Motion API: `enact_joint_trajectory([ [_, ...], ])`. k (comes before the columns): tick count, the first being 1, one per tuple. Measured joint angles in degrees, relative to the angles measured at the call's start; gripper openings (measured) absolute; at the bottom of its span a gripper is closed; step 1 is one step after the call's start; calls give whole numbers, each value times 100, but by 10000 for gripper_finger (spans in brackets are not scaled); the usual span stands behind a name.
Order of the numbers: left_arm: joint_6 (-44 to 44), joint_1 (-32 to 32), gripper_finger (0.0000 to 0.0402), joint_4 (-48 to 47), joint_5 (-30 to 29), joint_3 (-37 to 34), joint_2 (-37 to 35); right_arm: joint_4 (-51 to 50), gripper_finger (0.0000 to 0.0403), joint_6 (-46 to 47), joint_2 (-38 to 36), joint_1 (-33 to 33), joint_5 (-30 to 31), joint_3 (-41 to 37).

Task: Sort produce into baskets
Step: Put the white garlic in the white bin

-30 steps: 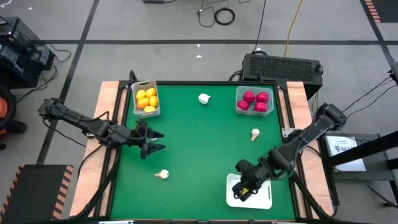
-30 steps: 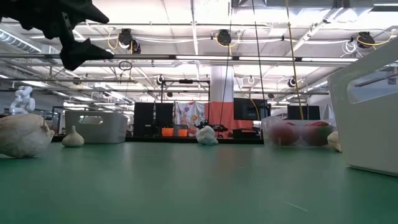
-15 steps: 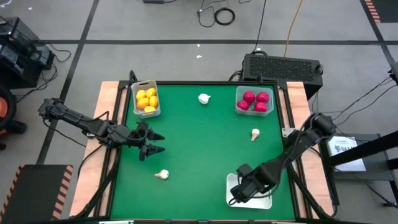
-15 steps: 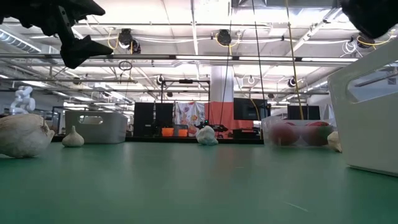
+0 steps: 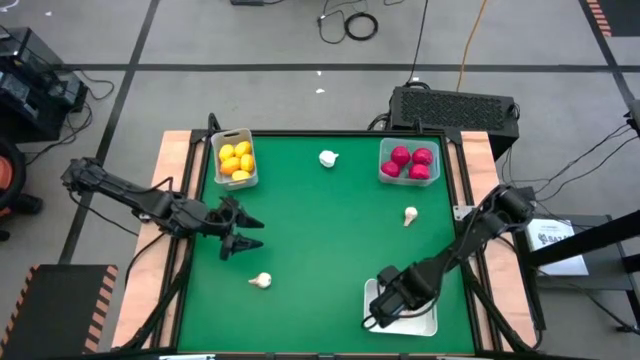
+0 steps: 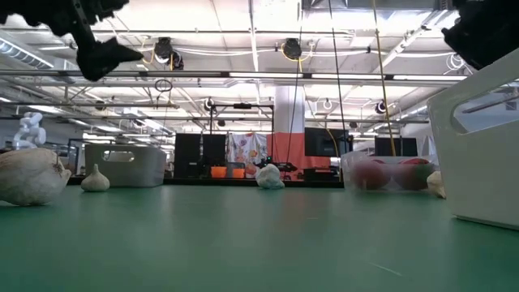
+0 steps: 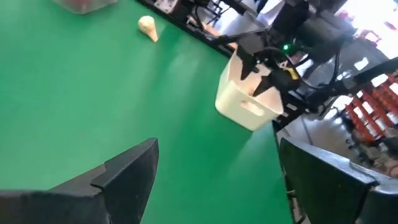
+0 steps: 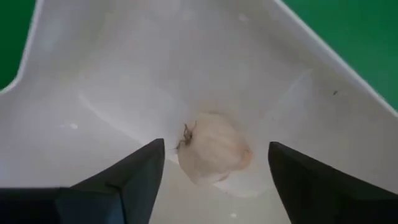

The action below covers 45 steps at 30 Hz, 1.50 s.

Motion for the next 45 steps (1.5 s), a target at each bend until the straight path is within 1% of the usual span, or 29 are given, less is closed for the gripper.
enact_joint_trajectory([
  [2,198,0,341,-484,3,203,0,0,286,-38,-3,-55,-69,0],
  [4,251,7,341,-1287,-43,532,2,-1,289,-93,-15,-133,-186,0],
  [8,-90,119,341,-3203,-462,1308,82,20,290,-307,-93,-293,-390,3],
  [10,-385,237,341,-4004,-553,1631,169,10,290,-385,-170,-361,-391,50],
  [13,-705,498,341,-4698,-582,1919,411,36,290,-513,-368,-437,-376,57],
  [16,-1094,829,341,-5023,-413,1940,697,28,290,-510,-628,-476,-277,57],
  [19,-1212,1150,341,-5218,-231,1879,1064,24,290,-506,-947,-498,204,59],
  [23,-944,1409,341,-5109,-218,1648,1523,-17,290,-498,-1391,-513,1445,59],
  [25,-942,1509,341,-5046,-181,1492,1682,-14,290,-469,-1588,-511,2046,59],
  [27,-953,1593,341,-4994,-89,1339,1839,35,290,-461,-1727,-511,2501,59],
  [29,-958,1669,341,-4923,-30,1206,1971,59,290,-476,-1830,-513,2823,59],
  [32,-969,1760,341,-4666,-78,1021,2103,44,290,-590,-1875,-511,3049,59],
  [41,-964,1864,341,-3921,-132,890,2541,-148,290,-843,-1851,-546,3058,59],
  [45,-976,1864,340,-3773,-5,748,2792,-295,290,-842,-1851,-570,3059,59],
])
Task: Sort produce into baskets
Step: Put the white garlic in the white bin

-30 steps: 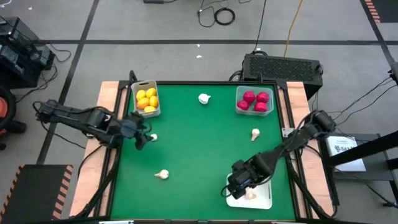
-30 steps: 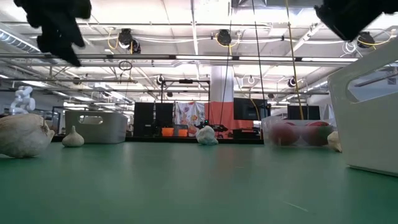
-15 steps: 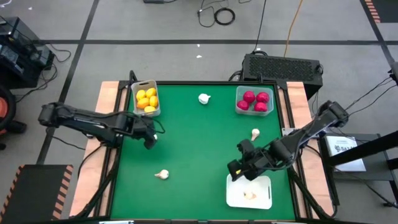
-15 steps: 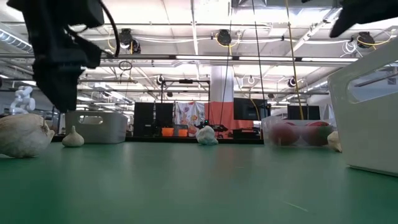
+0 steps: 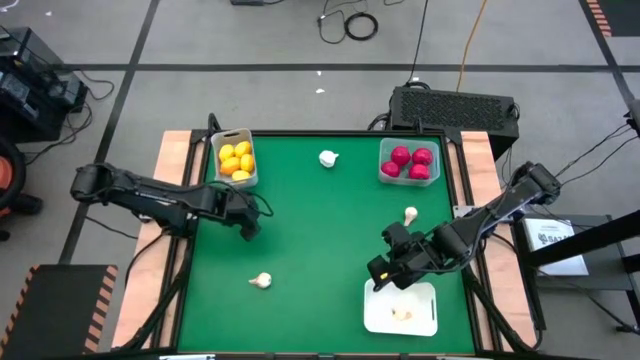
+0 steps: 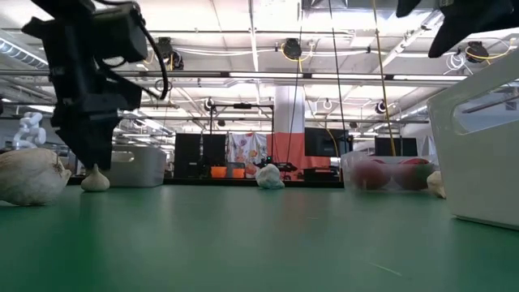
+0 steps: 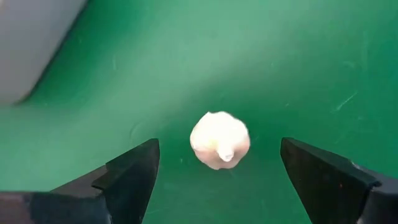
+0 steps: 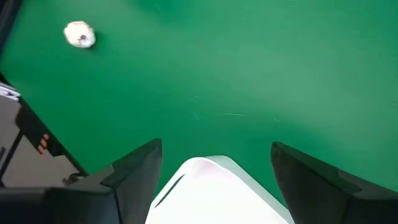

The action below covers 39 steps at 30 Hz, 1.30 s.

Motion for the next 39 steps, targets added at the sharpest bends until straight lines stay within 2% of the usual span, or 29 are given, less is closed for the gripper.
enact_joint_trajectory([
  [8,-140,0,339,290,28,-131,263,-122,290,-109,0,-120,6,0],
  [11,-142,-2,326,417,28,-131,264,-155,290,-197,0,-200,1,0],
  [20,-146,0,246,406,28,-131,264,-167,290,-557,0,-433,0,0],
  [33,-167,-1,159,397,175,-128,264,-165,290,-860,2,-596,-3,0],
  [39,-142,-2,101,410,175,-116,256,-165,290,-860,2,-608,-7,0],
])
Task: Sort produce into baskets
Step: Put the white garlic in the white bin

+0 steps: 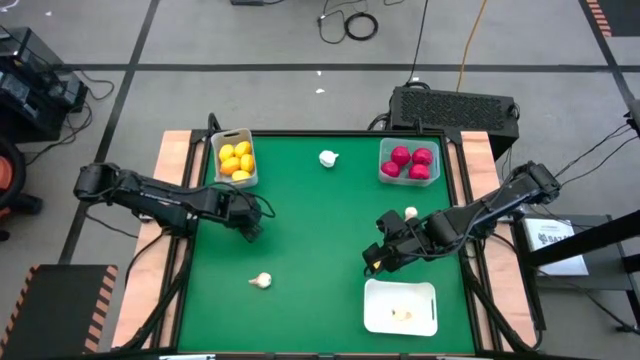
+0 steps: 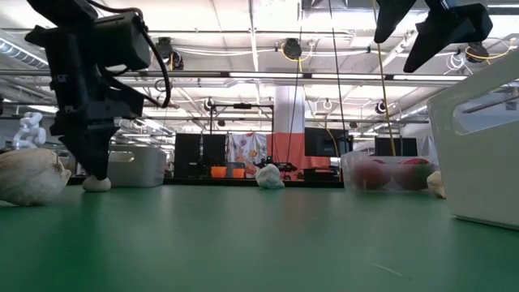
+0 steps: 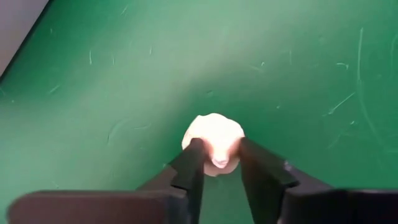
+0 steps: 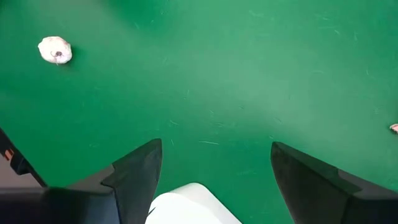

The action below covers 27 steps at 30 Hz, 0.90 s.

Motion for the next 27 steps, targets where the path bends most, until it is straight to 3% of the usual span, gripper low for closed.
enact_joint_trajectory([
  [8,221,-66,18,-21,28,237,-233,44,290,57,0,0,-92,0],
  [11,565,-145,7,217,103,488,-350,133,290,72,0,0,-256,0],
  [19,1113,-507,7,2764,955,772,-290,543,290,262,0,103,-351,0],
  [27,1700,-1018,6,5002,1532,772,599,874,290,1161,0,558,-318,0],
])
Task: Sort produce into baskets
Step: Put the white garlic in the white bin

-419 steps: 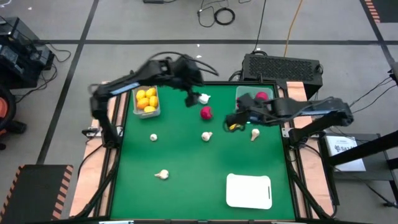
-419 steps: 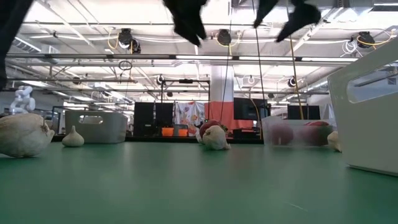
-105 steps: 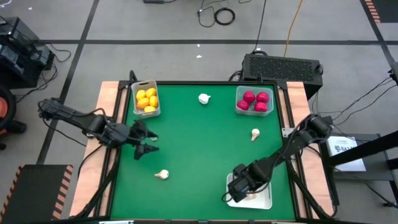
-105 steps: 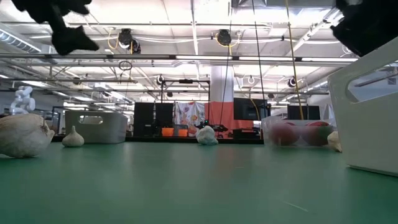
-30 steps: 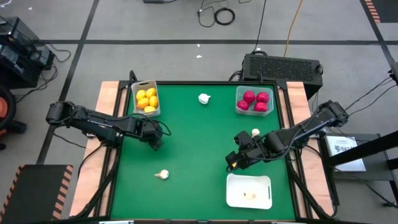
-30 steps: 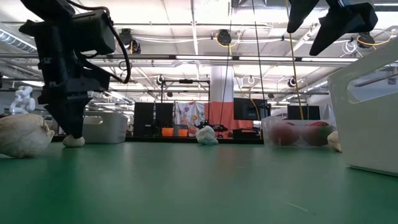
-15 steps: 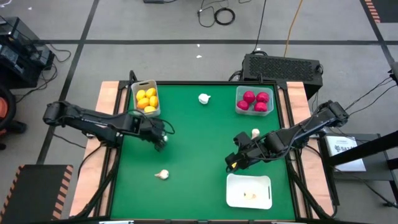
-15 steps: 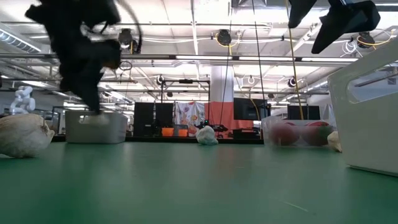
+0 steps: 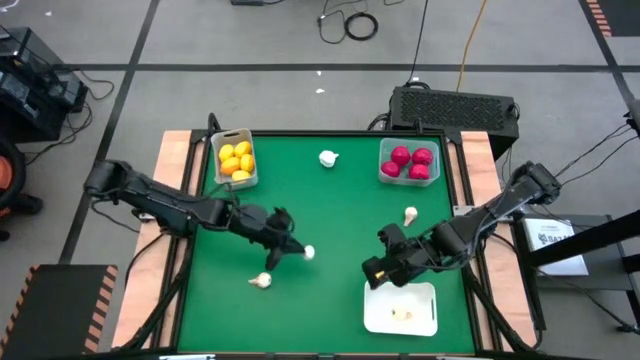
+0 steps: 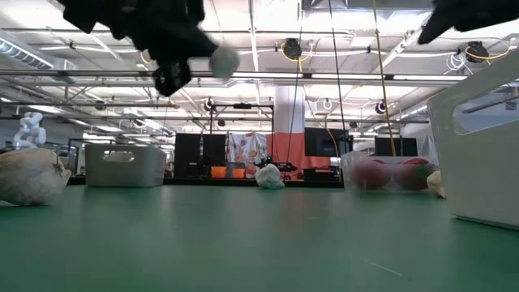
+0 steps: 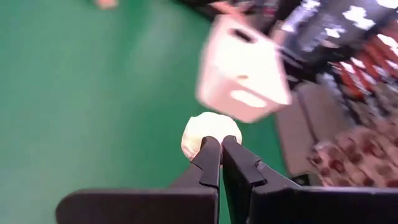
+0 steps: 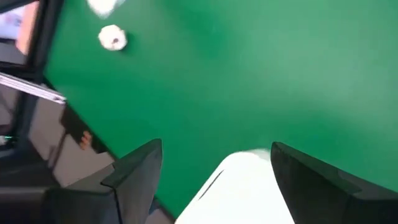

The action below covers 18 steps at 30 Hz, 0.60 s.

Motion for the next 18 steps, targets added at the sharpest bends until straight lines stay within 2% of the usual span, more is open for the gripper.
enact_joint_trajectory([
  [5,558,-454,6,1632,59,11,641,260,290,755,0,407,-4,0],
  [7,747,-571,6,1970,59,222,963,315,290,1071,0,596,-3,0],
  [10,925,-705,6,1973,109,764,1490,355,290,1297,0,899,36,0],
  [15,1025,-902,6,1709,196,1953,2420,-18,290,1119,-35,1348,163,1],
  [18,1009,-932,5,1600,-218,2619,2933,-489,290,880,-174,1619,168,2],
])
